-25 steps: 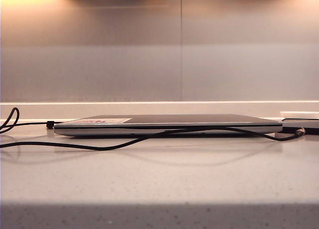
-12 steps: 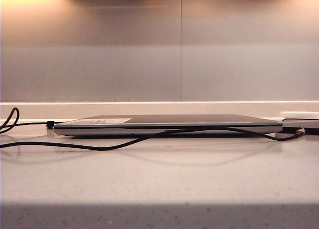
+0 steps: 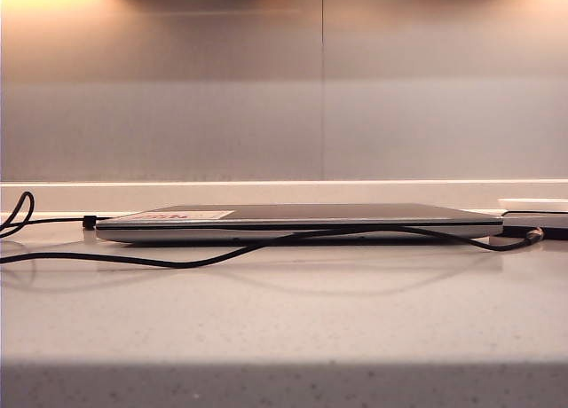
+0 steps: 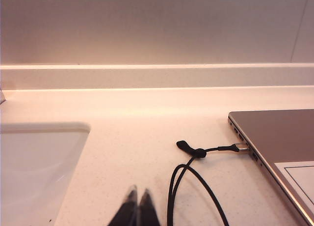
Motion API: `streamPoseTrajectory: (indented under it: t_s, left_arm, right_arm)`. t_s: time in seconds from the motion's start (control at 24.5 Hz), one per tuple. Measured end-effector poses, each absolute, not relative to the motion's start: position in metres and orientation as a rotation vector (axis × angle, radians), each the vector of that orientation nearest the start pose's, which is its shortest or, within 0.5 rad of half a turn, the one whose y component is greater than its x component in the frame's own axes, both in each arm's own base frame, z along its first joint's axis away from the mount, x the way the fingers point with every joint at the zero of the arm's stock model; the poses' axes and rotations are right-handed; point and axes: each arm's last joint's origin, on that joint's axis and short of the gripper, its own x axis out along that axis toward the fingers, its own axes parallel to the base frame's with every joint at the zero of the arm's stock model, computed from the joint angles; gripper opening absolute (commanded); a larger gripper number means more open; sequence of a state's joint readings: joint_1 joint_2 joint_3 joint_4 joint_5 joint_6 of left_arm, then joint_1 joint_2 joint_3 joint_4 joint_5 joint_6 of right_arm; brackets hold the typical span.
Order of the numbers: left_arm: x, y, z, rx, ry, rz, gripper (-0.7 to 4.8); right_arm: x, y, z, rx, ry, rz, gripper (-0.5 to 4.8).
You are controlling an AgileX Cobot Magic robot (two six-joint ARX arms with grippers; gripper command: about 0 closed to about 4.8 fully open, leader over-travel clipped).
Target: Pick up the charging cable and the phone, plug the charging cable into the charging port on the phone, and finally place them back on the table.
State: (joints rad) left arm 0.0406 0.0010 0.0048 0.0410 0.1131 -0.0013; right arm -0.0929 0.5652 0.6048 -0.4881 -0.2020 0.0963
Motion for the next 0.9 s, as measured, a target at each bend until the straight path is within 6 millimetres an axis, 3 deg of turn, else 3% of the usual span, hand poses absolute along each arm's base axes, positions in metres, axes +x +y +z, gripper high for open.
streamPoseTrajectory:
  t_s: [0.9]
  left_arm:
    - [0.0972,0.0007,0.1690,0.002,-0.045,-0.072,-0.05]
  right_arm:
    - [0.1236,-0.0074,0.2729,0.142,0.407,0.029,0.00]
